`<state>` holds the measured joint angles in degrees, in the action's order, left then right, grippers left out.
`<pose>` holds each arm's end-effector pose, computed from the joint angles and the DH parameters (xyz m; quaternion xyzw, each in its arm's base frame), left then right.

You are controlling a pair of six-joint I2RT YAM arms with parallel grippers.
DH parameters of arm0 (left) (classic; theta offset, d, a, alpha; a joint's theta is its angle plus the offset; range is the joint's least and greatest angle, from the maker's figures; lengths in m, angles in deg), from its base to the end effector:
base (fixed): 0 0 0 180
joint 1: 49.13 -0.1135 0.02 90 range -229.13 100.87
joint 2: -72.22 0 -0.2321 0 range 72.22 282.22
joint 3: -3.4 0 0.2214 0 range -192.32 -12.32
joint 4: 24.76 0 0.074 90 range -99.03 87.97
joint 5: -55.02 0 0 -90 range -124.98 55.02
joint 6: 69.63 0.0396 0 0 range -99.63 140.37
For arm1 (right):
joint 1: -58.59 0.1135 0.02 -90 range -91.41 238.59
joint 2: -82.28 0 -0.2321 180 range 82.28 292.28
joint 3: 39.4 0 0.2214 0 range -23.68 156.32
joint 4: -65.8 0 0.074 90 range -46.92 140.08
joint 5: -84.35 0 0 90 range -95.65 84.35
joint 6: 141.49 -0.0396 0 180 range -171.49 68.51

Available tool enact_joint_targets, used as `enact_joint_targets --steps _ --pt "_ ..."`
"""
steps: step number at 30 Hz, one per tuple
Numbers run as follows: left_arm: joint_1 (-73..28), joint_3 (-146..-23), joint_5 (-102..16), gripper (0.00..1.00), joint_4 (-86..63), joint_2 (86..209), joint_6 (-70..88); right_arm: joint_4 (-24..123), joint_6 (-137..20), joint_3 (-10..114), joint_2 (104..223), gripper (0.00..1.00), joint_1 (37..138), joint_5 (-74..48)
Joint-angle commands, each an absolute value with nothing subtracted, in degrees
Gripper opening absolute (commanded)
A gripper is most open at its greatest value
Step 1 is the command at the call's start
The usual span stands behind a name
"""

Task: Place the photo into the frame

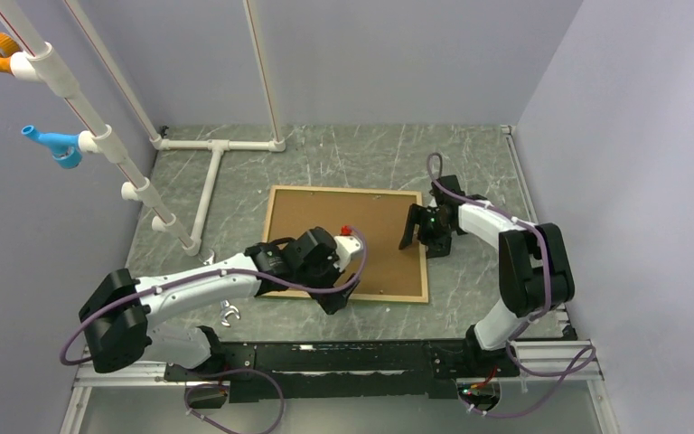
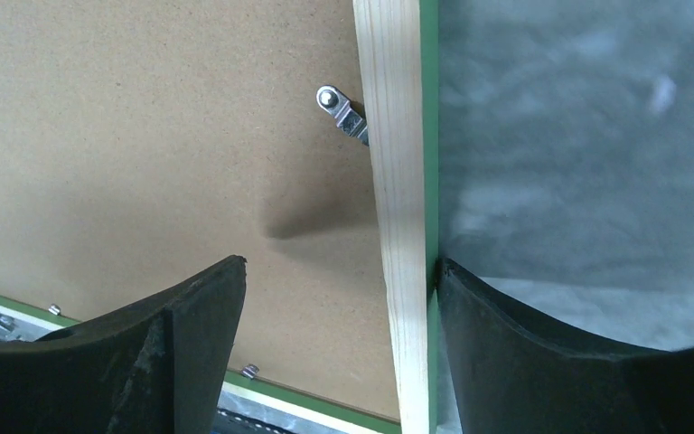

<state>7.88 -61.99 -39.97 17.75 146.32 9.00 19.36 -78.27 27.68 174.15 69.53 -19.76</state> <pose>0.1312 -0.2085 0.2148 0.3788 0.8630 -0.2204 0.2513 0.2581 0.0597 0.1462 0.1151 0.9726 0.1670 0.1140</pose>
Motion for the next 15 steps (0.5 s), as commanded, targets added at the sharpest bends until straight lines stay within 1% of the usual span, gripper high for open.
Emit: enact_joint_targets --steps 1,5,10,15 --pt "10.5 -63.79 -43.61 0.96 12.61 148.25 13.08 24.26 -77.83 33.66 178.67 0.79 72.96 -23.78" --pt "12.03 -64.42 -41.87 0.94 11.24 151.9 13.02 23.55 -78.84 34.84 178.95 0.79 74.73 -21.2" --pt "13.62 -65.4 -35.79 0.91 9.99 156.37 13.5 22.35 -79.86 32.88 174.31 0.8 74.47 -18.19" --pt "14.1 -66.99 -33.74 0.87 9.46 159.59 14.35 23.59 -81.43 27.51 168.79 0.8 71.65 -23.09"
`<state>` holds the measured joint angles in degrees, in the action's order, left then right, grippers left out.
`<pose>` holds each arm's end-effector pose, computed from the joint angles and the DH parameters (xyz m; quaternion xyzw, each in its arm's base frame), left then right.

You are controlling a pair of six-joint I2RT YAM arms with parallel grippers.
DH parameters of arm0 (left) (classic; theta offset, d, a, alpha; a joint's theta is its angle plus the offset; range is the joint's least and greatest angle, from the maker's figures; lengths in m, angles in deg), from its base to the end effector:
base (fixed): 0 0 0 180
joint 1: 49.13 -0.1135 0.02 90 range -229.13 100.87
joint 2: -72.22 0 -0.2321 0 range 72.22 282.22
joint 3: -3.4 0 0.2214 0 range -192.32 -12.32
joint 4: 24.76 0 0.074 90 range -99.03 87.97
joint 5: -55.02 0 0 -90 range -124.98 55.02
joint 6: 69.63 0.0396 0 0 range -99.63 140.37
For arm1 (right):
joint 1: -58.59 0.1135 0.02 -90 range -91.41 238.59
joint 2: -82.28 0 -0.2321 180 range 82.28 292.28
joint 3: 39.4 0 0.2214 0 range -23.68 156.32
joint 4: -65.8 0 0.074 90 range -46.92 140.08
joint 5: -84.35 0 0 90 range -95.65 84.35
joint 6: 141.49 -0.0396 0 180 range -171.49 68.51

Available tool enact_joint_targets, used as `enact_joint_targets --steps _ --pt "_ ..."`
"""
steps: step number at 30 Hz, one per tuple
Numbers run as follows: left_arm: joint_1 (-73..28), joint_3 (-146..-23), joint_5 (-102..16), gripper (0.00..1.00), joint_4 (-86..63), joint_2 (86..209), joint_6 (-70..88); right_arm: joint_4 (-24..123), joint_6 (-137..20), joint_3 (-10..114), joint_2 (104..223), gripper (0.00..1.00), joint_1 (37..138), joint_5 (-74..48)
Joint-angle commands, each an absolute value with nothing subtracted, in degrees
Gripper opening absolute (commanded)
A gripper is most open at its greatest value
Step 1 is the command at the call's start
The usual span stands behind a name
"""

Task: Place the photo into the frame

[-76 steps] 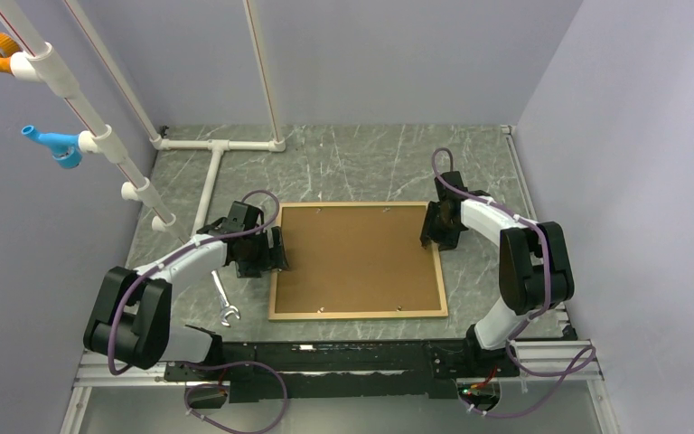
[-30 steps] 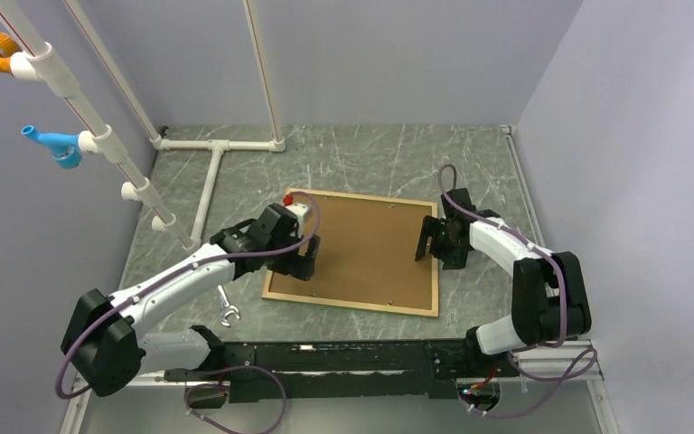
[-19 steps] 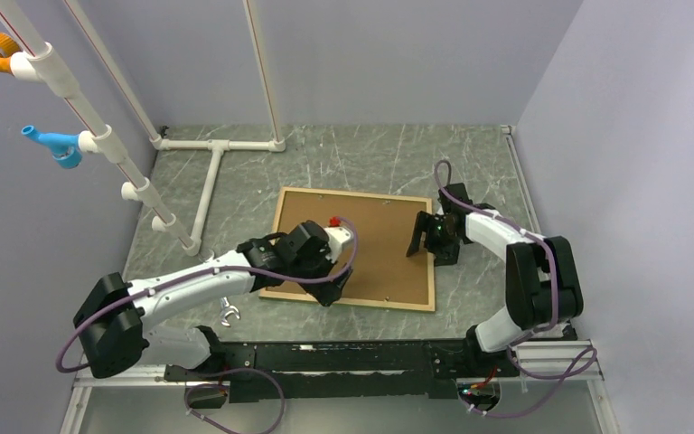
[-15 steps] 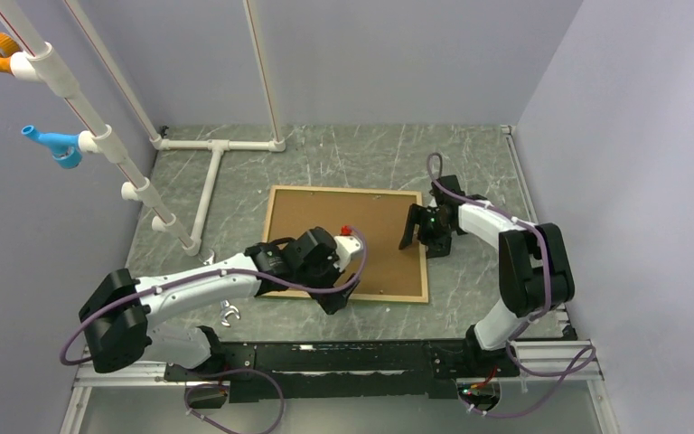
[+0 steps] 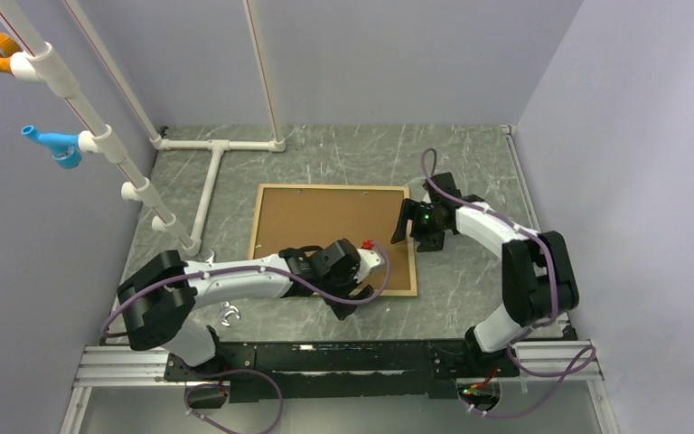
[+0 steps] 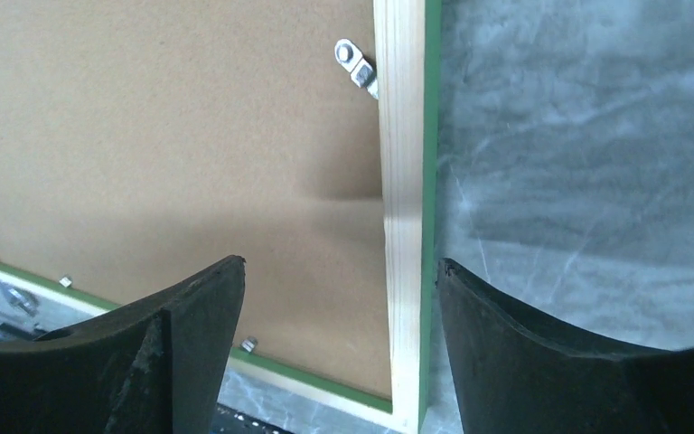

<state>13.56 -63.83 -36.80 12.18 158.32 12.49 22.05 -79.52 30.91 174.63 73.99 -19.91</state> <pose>0.1262 -0.2472 0.1795 0.4440 0.8463 -0.1822 0.2312 0.2681 0.0840 0.1598 0.0808 0.9672 0.1897 0.1484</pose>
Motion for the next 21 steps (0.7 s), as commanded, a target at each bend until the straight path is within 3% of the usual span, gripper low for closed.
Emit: enact_joint_targets --steps 1,21 --pt "14.14 -67.28 -33.67 0.85 9.43 160.11 14.68 23.99 -81.72 26.28 167.78 0.8 70.88 -24.33" --pt "14.62 -69.4 -30.5 0.5 8.85 169.25 17.69 21.61 -81.03 13.02 158.22 0.78 58.86 -39.17"
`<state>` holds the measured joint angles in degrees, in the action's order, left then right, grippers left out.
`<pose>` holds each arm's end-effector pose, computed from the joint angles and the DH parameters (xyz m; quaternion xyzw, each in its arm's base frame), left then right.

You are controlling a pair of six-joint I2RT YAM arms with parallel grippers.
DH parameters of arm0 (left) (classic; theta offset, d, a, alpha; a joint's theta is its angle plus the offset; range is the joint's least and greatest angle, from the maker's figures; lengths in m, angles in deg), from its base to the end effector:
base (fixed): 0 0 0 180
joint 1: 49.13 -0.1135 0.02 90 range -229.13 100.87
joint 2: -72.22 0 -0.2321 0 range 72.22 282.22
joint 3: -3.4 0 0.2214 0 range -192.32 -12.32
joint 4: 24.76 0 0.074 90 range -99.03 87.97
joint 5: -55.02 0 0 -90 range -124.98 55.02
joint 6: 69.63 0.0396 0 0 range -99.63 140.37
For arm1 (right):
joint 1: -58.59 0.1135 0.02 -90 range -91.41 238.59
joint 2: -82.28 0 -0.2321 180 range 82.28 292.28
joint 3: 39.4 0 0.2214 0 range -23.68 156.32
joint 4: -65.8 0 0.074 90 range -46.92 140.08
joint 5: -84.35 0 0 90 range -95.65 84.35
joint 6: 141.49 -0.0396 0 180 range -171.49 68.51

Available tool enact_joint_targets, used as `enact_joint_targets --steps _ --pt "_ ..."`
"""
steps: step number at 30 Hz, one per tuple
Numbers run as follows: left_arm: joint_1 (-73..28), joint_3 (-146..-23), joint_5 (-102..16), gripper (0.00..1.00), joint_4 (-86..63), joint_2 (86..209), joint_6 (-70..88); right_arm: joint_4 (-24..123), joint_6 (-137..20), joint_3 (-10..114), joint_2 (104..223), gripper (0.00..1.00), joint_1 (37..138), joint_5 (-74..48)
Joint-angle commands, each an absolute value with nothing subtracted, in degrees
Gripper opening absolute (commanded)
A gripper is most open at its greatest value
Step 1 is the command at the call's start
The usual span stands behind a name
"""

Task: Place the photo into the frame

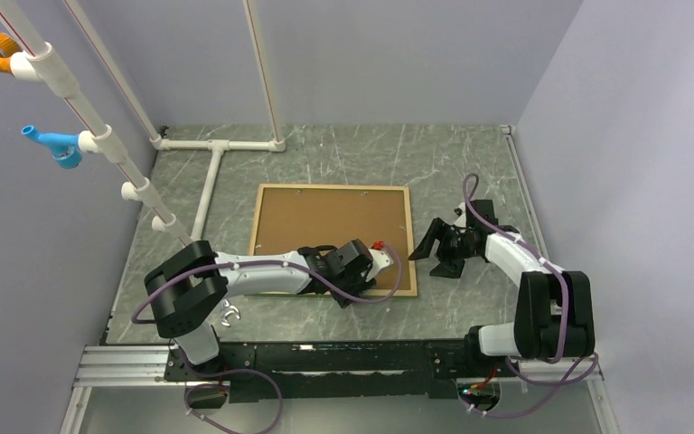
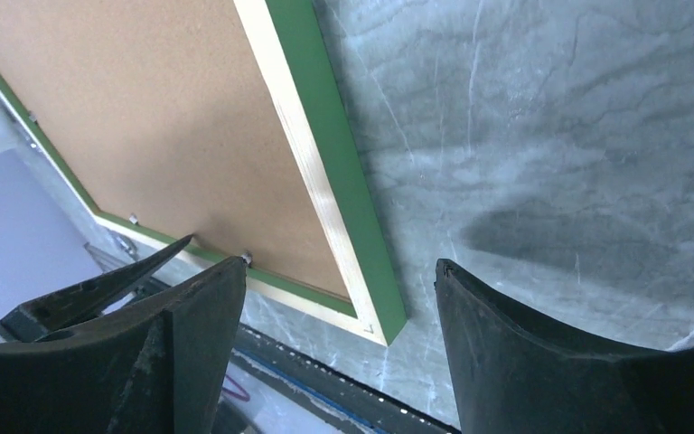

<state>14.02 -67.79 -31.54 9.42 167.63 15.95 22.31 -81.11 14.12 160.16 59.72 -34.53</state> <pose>0.1391 -0.2695 0.1570 0.4645 0.8422 -0.1273 0.2423 0.2135 0.0233 0.1485 0.1874 0.9329 0.2853 0.1145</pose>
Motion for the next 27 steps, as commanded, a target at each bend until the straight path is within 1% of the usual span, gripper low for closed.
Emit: enact_joint_targets --steps 1,2,5,8,9,14,18,27 --pt "14.61 -69.62 -29.98 0.46 9.24 169.62 17.95 21.6 -80.94 12.66 158.14 0.78 57.41 -39.71" --pt "14.6 -69.8 -29.75 0.37 9.5 169.99 18.14 21.66 -80.87 12.22 158.05 0.78 57.08 -40.26" --pt "14.67 -70.36 -28.95 0.19 10.09 170.71 18.53 22.0 -80.78 11.3 157.92 0.78 56.59 -41.37" --pt "14.68 -70.47 -29.0 0.04 9.97 170.63 18.94 22.52 -80.99 10.42 157.6 0.78 56.32 -42.37" --pt "14.68 -70.49 -28.77 0.0 9.9 170.46 18.96 22.73 -80.99 10.07 157.43 0.78 56.29 -42.72" --pt "14.68 -70.61 -28.03 0.0 10.4 168.29 19.13 23.97 -80.71 8.6 157.88 0.78 56.14 -43.93" --pt "14.68 -71.06 -28.52 0.0 11.18 164.8 18.94 27.24 -81.44 7.34 158.95 0.77 56.16 -47.19" --pt "14.7 -71.79 -30.55 0.0 12.74 158.29 18.56 41.35 -88.75 2.74 162.45 0.75 56.45 -57.54"
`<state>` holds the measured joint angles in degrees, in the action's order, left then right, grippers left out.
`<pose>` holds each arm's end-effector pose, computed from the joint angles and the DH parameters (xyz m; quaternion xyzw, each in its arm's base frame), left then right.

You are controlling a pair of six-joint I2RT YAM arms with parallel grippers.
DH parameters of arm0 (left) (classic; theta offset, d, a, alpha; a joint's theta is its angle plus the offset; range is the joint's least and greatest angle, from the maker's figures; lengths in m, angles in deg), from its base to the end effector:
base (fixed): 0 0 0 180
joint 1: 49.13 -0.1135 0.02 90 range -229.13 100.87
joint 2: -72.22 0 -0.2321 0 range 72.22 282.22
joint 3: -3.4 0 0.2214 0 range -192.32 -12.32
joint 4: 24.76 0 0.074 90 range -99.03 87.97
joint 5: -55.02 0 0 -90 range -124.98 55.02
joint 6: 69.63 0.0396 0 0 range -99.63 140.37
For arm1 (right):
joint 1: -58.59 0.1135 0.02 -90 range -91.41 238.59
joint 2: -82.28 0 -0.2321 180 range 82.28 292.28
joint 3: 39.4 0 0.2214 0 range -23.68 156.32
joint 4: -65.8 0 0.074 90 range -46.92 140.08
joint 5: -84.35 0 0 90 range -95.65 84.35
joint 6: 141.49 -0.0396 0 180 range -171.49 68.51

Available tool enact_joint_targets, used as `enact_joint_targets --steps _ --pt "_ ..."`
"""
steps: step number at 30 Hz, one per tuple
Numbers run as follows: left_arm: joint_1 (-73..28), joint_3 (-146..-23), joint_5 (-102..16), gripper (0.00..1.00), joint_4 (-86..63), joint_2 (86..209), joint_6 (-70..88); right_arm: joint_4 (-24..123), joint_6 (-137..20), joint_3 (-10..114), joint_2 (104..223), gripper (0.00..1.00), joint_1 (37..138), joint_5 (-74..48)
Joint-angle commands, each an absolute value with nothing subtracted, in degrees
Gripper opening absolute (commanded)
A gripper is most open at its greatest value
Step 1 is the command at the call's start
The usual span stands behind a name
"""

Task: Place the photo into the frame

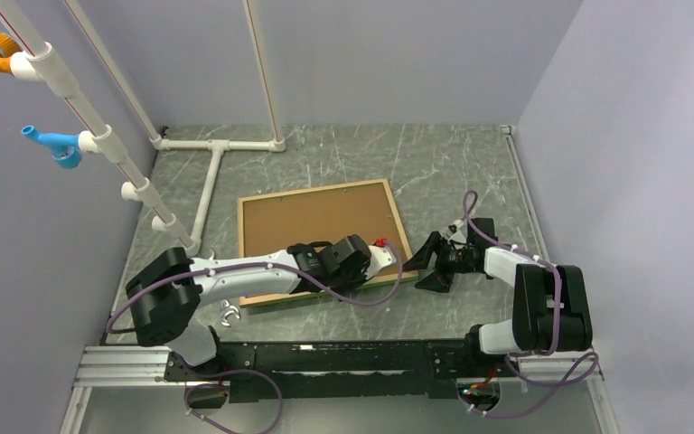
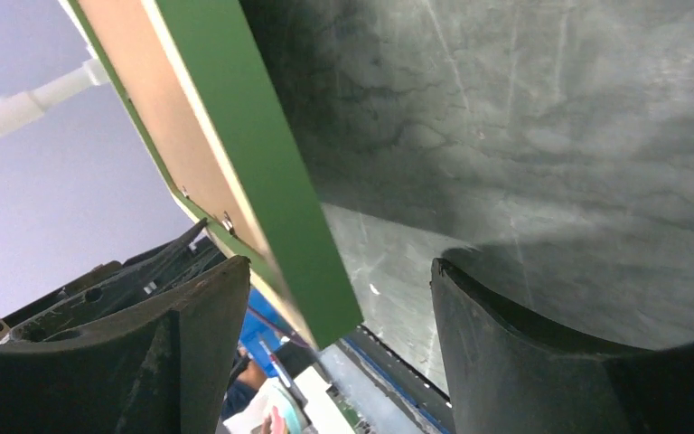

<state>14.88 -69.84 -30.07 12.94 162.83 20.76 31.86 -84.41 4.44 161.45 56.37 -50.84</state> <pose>0.1340 -0.2670 0.1865 0.4970 0.8133 -0.1233 0.2763 0.1940 0.0206 0.1181 0.2082 0.8867 0.4084 0.0601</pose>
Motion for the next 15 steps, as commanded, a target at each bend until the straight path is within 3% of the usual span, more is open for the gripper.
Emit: enact_joint_targets --steps 1,8,11,15 --pt "14.68 -71.88 -31.0 0.0 12.89 158.05 18.51 43.55 -90.0 2.18 162.51 0.74 56.51 -59.18" --pt "14.77 -71.73 -30.83 0.0 13.18 157.86 17.6 55.38 -100.05 -0.41 158.07 0.63 58.01 -65.05" --pt "14.76 -71.89 -29.45 0.0 13.8 157.91 16.93 53.96 -101.54 -0.31 154.11 0.41 58.06 -64.81" --pt "14.77 -72.4 -26.54 0.14 14.69 157.58 15.66 48.47 -100.83 0.99 150.41 0.14 58.06 -62.88"
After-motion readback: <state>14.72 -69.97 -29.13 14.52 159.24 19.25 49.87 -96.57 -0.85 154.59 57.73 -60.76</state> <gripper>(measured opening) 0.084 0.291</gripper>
